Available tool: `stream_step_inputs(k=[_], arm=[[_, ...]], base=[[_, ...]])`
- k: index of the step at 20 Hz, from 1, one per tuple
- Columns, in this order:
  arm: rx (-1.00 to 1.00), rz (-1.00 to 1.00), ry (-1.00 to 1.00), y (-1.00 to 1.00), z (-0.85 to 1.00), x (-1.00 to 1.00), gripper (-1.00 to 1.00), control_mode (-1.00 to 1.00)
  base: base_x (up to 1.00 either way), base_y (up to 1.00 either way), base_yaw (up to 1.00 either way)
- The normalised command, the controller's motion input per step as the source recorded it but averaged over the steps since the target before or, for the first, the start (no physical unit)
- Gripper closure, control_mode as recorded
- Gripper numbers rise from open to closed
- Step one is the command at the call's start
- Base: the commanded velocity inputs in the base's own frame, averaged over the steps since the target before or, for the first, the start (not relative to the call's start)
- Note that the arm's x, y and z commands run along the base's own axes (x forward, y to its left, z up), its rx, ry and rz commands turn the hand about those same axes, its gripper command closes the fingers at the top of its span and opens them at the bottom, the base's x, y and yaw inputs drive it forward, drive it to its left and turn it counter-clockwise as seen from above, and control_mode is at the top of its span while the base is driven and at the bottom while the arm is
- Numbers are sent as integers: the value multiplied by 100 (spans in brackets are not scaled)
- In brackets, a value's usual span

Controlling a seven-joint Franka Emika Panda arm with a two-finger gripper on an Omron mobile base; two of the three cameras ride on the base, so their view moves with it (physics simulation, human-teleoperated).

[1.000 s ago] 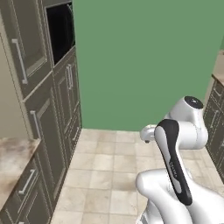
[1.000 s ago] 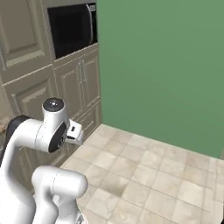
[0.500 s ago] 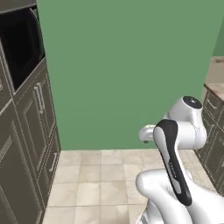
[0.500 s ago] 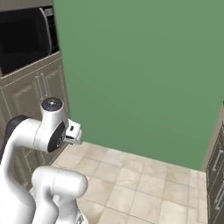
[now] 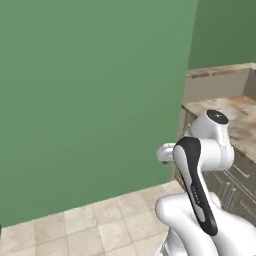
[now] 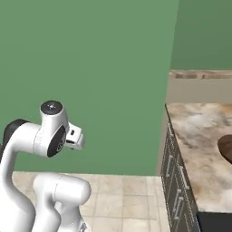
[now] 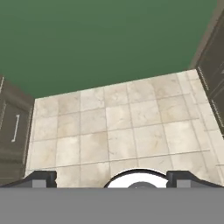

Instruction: Pick the cup and bowl from the counter and place them on the counter next to the sink.

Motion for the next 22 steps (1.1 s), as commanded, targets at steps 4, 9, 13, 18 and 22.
stream_step_inputs(k=[4,9,13,18,22], arm=[[0,0,0,0,0,0,-100,100],[0,0,0,0,0,0,-100,100],[0,0,0,0,0,0,-100,100],[0,0,0,0,0,0,-100,100],[0,0,0,0,0,0,-100,100]], base=[[51,-60,-63],[49,-51,-64],[20,-16,-58],[36,28,-45],[29,74,-39]])
